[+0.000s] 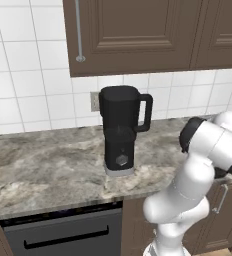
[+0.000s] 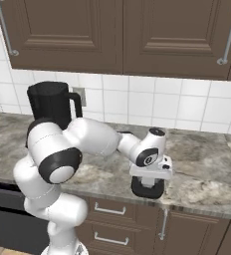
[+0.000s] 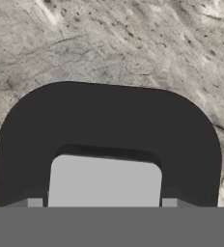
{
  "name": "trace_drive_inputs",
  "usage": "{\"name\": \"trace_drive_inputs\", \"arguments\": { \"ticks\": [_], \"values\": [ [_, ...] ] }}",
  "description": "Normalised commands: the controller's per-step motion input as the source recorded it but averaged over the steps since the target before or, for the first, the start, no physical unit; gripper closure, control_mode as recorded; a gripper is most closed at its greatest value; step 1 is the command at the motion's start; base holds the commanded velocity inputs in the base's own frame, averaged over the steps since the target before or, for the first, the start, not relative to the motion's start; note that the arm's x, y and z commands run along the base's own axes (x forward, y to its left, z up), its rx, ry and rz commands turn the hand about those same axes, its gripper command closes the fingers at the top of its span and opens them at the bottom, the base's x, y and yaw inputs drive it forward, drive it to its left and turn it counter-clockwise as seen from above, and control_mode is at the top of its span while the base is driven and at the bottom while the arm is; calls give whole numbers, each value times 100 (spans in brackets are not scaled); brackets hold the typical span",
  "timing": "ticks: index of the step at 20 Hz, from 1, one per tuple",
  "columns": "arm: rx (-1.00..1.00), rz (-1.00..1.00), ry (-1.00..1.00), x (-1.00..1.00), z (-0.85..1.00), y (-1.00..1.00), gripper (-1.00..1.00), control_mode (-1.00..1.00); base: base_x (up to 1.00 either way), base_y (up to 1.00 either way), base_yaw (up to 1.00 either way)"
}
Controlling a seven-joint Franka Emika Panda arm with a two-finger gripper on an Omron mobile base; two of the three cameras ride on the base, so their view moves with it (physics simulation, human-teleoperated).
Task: Close the lid blender by securely placing the lid on top.
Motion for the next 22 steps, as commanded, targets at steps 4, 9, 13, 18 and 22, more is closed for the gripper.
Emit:
{"name": "trace_drive_inputs", "arguments": {
  "ticks": [4, 9, 13, 18, 22],
  "values": [
    [0, 0, -4, -37, 63, 23, 100, -100, 0, 0, 0],
    [0, -2, -11, -26, 100, 37, 100, -100, 0, 0, 0],
    [0, -4, -13, -30, 100, 50, 100, -100, 0, 0, 0],
    [0, -2, -8, -28, 100, 71, 100, -100, 0, 0, 0],
    [0, 0, -10, -39, 19, 23, 100, -100, 0, 0, 0]
  ]
}}
